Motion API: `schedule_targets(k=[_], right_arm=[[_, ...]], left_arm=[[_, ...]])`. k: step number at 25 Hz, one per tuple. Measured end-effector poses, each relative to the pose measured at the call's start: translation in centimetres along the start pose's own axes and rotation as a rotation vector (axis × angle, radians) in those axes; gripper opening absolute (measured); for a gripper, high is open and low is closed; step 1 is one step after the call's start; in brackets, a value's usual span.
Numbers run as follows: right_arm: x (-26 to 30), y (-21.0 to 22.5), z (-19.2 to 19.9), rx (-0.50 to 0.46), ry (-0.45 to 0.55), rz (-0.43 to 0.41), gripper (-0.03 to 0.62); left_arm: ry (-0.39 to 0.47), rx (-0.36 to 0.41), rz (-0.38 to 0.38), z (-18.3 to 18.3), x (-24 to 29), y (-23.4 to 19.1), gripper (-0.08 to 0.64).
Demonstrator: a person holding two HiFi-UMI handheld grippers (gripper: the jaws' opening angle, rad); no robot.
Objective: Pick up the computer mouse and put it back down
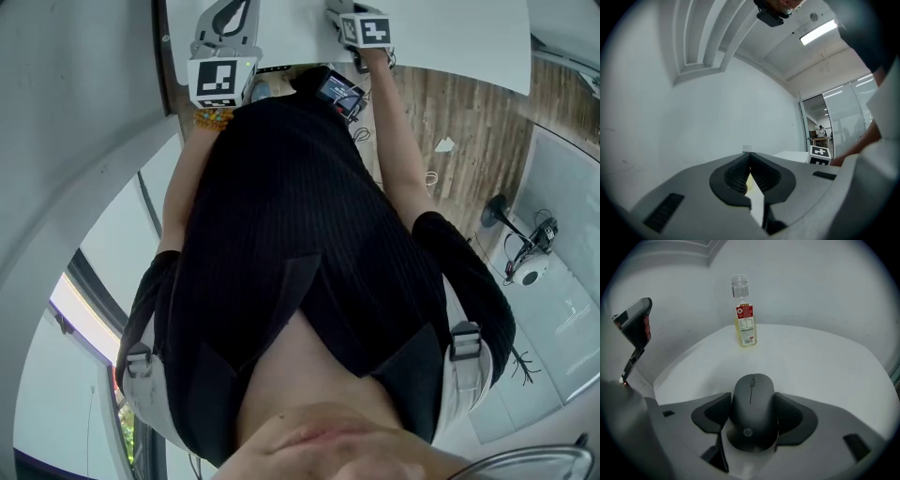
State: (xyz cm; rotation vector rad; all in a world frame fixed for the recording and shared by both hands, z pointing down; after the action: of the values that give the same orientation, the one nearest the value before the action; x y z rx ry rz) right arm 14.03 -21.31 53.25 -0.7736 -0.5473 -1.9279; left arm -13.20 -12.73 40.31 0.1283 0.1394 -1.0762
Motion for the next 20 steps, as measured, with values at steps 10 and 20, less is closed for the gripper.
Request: schedule_targets(k=[10, 20], right_arm=[[-0.5, 0.2, 0.0, 0.005, 0.020, -0.005, 0.275], [-2.0, -0.1, -0.9, 0.014, 0.107, 0.021, 0.276]], left_arm=[[-0.006, 0.018, 0.000, -0.4, 0.0, -0.1, 0.014], [-0.008, 0.026, -0.004, -0.4, -0.2, -0.4, 0.014]])
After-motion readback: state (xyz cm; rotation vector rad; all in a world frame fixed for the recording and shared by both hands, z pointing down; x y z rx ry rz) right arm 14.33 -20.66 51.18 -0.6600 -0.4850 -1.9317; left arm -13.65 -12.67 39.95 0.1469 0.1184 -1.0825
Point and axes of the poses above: the fingertips, and each gripper's own axes: x forward along the fingers, y to its right, z out of its underside, the point moved 10 cm from there along -x, backward along the fingers, and after that the axes turned 7 degrees about y, right-handed, at the moved point
